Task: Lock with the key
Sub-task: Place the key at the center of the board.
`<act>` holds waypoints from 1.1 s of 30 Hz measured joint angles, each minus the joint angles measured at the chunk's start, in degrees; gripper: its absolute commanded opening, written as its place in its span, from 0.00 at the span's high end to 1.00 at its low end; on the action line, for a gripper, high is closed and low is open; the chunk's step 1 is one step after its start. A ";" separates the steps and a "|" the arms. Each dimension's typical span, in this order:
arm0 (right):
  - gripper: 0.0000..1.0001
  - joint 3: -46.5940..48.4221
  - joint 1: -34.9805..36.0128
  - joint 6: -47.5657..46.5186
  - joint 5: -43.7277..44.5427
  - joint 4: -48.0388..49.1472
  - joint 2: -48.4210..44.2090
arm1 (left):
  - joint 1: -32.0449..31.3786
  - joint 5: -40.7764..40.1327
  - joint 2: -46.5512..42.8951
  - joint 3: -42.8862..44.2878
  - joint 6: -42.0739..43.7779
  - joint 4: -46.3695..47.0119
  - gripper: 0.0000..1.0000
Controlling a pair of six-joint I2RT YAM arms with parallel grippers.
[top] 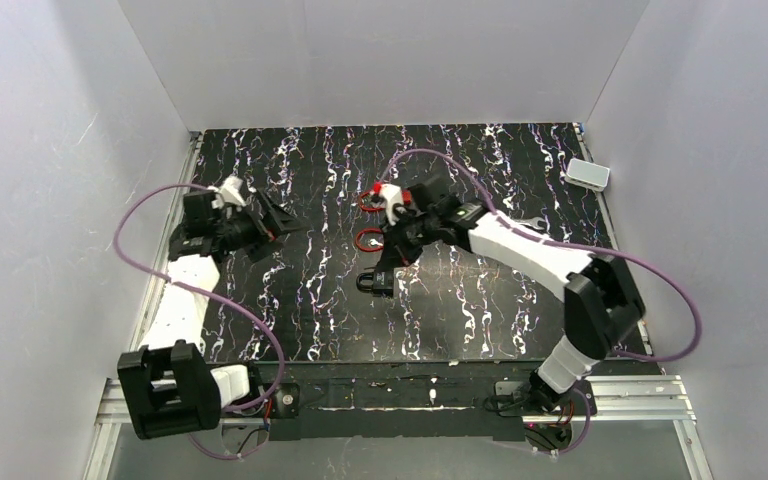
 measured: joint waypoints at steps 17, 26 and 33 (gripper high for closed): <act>0.99 9.27 7.19 -7.06 13.07 -8.98 13.11 | 10.40 5.09 -4.83 -4.61 -7.08 4.39 0.02; 0.99 12.37 7.19 -7.54 13.81 -9.90 17.31 | 10.60 5.97 -4.04 -4.66 -8.09 4.96 0.02; 0.75 13.33 7.30 -7.67 13.62 -11.15 19.65 | 10.88 6.32 -4.04 -4.98 -8.11 5.33 0.02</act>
